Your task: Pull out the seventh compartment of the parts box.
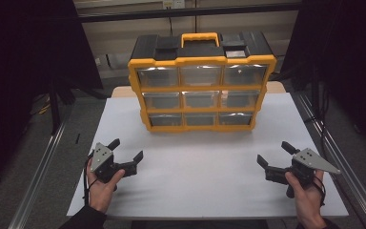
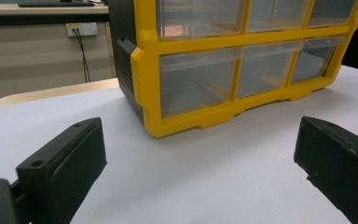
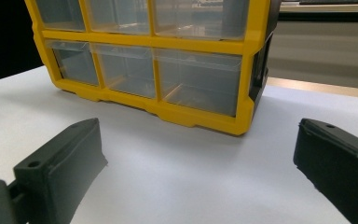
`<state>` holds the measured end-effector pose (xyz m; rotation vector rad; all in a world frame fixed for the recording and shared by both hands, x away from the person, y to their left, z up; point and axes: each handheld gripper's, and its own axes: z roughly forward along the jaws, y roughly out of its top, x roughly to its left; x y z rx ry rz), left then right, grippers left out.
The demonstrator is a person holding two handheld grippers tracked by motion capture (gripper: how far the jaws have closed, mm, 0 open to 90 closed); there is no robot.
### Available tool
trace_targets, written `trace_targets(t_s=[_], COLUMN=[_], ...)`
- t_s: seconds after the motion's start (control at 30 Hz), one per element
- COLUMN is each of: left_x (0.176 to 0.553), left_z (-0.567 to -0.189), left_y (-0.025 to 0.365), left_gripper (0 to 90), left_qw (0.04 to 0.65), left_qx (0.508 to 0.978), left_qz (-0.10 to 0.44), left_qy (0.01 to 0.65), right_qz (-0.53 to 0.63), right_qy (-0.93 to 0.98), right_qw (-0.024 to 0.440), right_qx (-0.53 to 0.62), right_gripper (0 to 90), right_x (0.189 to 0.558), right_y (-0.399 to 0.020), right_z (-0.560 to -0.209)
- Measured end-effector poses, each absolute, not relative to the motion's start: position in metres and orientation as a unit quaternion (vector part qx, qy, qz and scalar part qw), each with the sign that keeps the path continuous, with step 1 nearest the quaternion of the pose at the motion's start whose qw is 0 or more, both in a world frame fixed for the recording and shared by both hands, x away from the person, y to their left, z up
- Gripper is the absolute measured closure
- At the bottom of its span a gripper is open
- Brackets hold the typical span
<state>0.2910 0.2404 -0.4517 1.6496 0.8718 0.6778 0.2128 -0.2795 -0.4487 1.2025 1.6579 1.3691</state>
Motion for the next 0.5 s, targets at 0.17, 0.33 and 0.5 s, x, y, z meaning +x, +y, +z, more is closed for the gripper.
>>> trace_targets(t_s=[0.17,0.33,0.5], left_x=[0.2936,0.2963,0.2969], left_z=[-0.4529,-0.4552,-0.4581], left_y=[0.2377,0.233,0.2302], left_gripper=[2.3,2.5,2.8], left_qw=[0.54,0.534,0.517], left_qx=[0.703,0.71,0.726], left_qz=[0.29,0.295,0.301], left_qy=[0.36,0.353,0.339], right_qz=[0.525,0.524,0.524], right_qy=[0.635,0.639,0.639], right_qw=[0.329,0.324,0.323], right_qx=[0.461,0.461,0.461], right_gripper=[0.9,0.9,0.8], right_x=[0.2129,0.2135,0.2135], right_y=[-0.2792,-0.2797,-0.2796], right_z=[-0.4488,-0.4497,-0.4499])
